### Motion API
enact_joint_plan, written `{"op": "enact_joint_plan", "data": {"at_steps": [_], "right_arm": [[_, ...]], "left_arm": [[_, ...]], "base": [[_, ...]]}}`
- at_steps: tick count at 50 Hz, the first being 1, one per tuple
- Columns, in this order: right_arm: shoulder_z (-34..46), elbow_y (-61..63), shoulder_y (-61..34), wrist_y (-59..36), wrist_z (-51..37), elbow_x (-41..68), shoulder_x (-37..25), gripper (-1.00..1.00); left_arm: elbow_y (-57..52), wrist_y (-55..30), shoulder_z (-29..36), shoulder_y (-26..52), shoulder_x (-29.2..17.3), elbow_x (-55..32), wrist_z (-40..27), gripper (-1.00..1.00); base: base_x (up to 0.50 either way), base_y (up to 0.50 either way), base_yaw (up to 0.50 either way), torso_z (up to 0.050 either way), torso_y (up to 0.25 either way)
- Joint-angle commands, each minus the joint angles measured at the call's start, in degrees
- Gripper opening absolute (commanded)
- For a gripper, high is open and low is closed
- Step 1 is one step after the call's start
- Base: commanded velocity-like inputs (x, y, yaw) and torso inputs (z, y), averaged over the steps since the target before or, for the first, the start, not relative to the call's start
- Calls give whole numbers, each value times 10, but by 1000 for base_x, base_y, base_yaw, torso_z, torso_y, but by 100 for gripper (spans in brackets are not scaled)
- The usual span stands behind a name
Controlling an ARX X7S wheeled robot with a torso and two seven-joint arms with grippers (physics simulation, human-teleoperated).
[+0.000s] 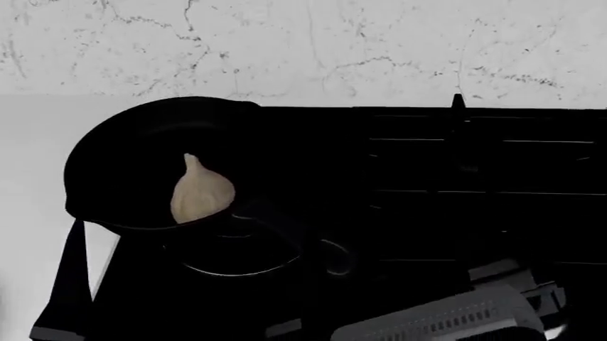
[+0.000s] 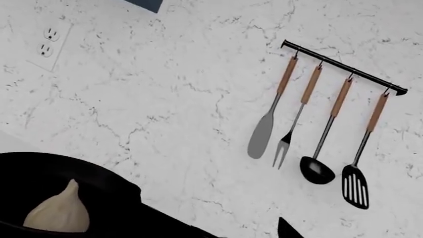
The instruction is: Pick up the pan and dump the vegetables in it onto the plate. Then return the pan to the stove.
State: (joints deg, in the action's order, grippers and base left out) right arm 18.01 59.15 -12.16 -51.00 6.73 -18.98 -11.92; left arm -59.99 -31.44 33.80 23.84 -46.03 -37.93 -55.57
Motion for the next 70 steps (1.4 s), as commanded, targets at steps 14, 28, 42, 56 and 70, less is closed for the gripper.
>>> {"op": "enact_joint_plan", "data": {"at_steps": [14, 28, 42, 56, 70], "right_arm": [[-13, -115, -302, -272, 226, 38, -38, 100], [58, -122, -350, -390, 309, 38, -52, 100], [178, -191, -377, -384, 657, -390, 33, 100], [185, -274, -355, -294, 639, -342, 21, 100], [215, -336, -425, -305, 671, -349, 5, 100]], "left_arm": [[0, 262, 433, 293, -141, -30, -213, 100], [2, 281, 534, 382, -150, -30, -262, 100], [3, 295, 560, 396, -158, -23, -269, 100], [9, 306, 584, 410, -155, -18, -273, 100], [7, 322, 593, 411, -162, -12, -272, 100]], "base": [[17, 0, 0, 4, 4], [0, 0, 0, 0, 0], [0, 0, 0, 0, 0], [0, 0, 0, 0, 0], [0, 0, 0, 0, 0]]}}
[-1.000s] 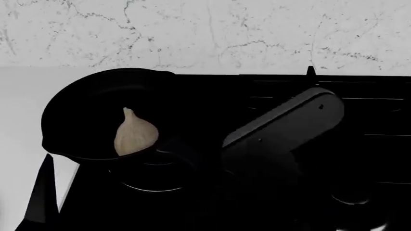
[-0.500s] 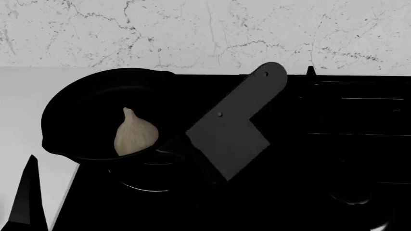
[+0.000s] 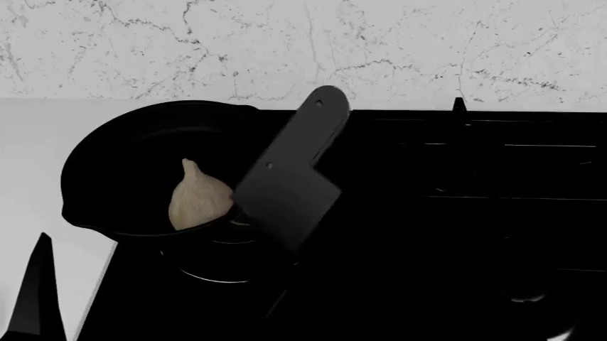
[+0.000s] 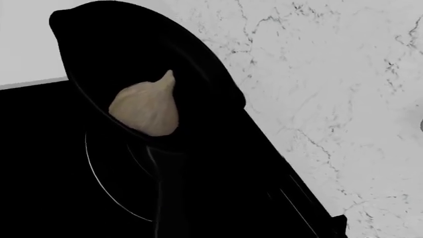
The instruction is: Pick up the pan and dump the vegetables in it onto the plate. Then return the pan to the stove.
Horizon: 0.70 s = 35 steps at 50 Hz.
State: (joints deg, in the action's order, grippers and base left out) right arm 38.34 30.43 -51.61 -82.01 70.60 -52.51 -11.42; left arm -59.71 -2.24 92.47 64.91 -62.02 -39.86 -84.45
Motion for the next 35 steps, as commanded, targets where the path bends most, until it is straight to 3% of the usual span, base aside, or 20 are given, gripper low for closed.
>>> {"op": "enact_joint_plan", "data": {"at_steps": [1, 7, 35], "right_arm": [[11, -54, -34, 8, 31, -11, 0, 100], [18, -62, -46, -4, 42, -8, 18, 100], [-75, -256, -8, 161, -103, 129, 74, 100]], "left_arm": [[3, 29, 7, 2, -2, 7, 15, 100], [2, 25, 14, 7, 6, 7, 12, 100], [17, 36, 25, 0, 14, 14, 18, 100]], "base": [[0, 0, 0, 0, 0], [0, 0, 0, 0, 0], [0, 0, 0, 0, 0]]}}
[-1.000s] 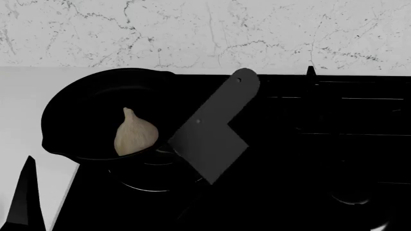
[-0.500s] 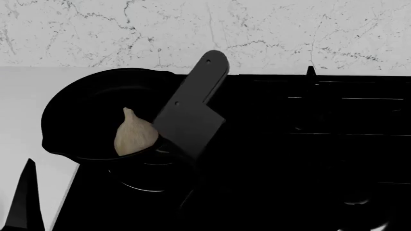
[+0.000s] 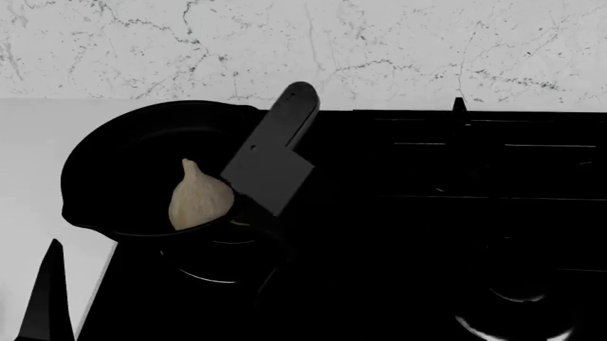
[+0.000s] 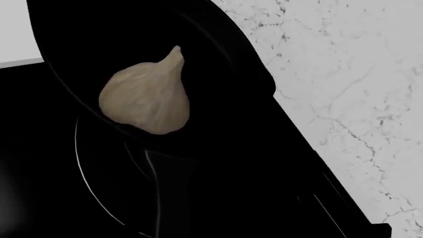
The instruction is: Pick up the pan and dump the vegetables in it onto the plate. Then return the pan to the stove.
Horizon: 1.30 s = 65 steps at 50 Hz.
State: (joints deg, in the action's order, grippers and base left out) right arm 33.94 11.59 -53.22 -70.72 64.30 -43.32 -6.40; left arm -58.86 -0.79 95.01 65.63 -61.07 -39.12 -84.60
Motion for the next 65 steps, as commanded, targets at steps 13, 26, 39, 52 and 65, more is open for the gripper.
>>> {"op": "enact_joint_plan", "data": {"at_steps": [13, 26, 39, 52, 65], "right_arm": [[-21, -119, 31, 78, -70, 65, 28, 100], [-43, -197, 39, 118, -117, 104, 30, 100], [-49, -134, 45, 68, -96, 111, 21, -100], [-107, 20, -18, 20, -111, 98, 38, -100], [-117, 123, -24, -74, -87, 73, 20, -100]], "left_arm": [[0, 17, 0, -5, 1, 10, 14, 100], [-3, 15, 4, 0, 1, 9, 9, 100], [-8, 30, 46, 43, -4, 14, -15, 100], [-11, 50, 104, 89, -7, 24, -36, 100], [-11, 94, 266, 237, 9, 42, -54, 100]], "base": [[0, 0, 0, 0, 0], [1, 0, 0, 0, 0], [2, 1, 1, 0, 0], [-1, 0, 0, 0, 0], [0, 0, 0, 0, 1]]}}
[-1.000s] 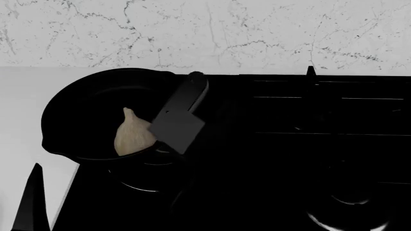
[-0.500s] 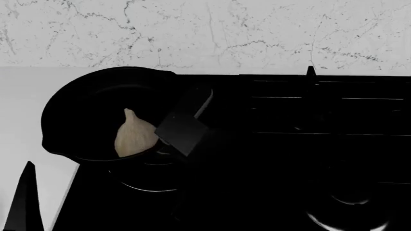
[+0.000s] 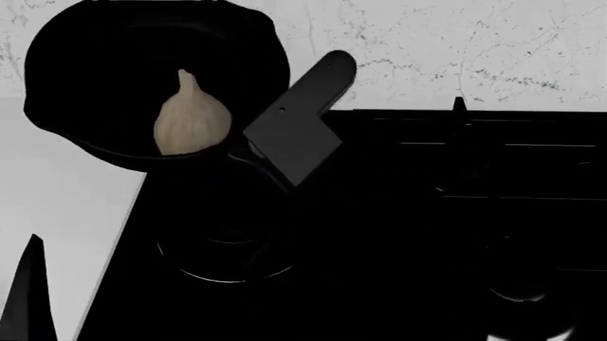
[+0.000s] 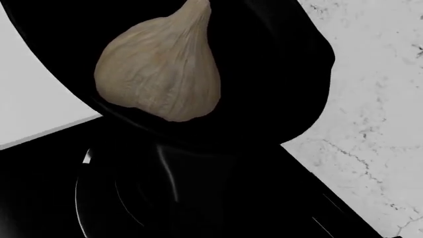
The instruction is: Pick up the pan and dump the vegetables in it onto the plate. Then return the pan to the stove.
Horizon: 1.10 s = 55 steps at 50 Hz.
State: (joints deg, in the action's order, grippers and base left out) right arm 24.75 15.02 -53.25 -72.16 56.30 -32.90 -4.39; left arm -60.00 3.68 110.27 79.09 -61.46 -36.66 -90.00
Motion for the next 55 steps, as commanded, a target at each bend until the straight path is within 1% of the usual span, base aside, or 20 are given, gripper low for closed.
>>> {"op": "enact_joint_plan", "data": {"at_steps": [1, 3, 5, 13, 17, 24, 28, 32, 36, 47, 51, 55], "right_arm": [[-28, 89, -23, -61, -7, -30, 0, -100], [-32, 95, -19, -54, -11, -29, -2, -100], [-17, 97, -21, -62, -10, -37, -11, -100], [-2, 114, -30, -78, -6, -44, -14, -100], [4, 118, -34, -82, -5, -45, -16, -100], [-3, 120, -38, -84, -9, -44, -16, -100], [-24, 107, -43, -78, -21, -40, -8, -100], [-35, 101, -42, -60, -28, -32, -6, -100], [-33, 102, -46, -63, -32, -34, -5, -100], [-31, 101, -44, -68, -40, -33, -4, -100], [-27, 119, -39, -82, -31, -32, -6, -100], [-8, 103, -39, -43, -64, -45, -18, -100]], "left_arm": [[0, 48, 117, 106, 18, 18, 0, 100], [0, 50, 126, 115, 19, 16, 0, 100], [0, 53, 135, 126, 19, 15, 0, 100], [0, 52, 131, 128, 17, 7, 0, 100], [0, 59, 141, 140, 12, 10, 0, 100], [0, 60, 146, 141, 12, 15, 0, 100], [0, 58, 139, 133, 15, 15, 0, 100], [0, 56, 138, 133, 17, 14, 0, 100], [0, 59, 142, 133, 17, 18, 0, 100], [0, 58, 142, 135, 22, 18, 0, 100], [0, 64, 151, 142, 17, 24, 0, 100], [0, 69, 152, 143, 16, 28, 0, 100]], "base": [[0, 0, 0, 0, 0], [0, 0, 0, 0, 5], [-111, 0, 0, 0, 0], [-500, 370, 0, 0, 1], [-500, 389, 0, 0, 0], [-500, 390, 0, 0, 0], [-405, 251, 0, 0, 2], [0, 0, 0, 0, 0], [19, 49, 0, 0, 0], [289, 495, 0, 1, 3], [0, 0, 0, 0, 3], [0, 0, 0, 0, 3]]}}
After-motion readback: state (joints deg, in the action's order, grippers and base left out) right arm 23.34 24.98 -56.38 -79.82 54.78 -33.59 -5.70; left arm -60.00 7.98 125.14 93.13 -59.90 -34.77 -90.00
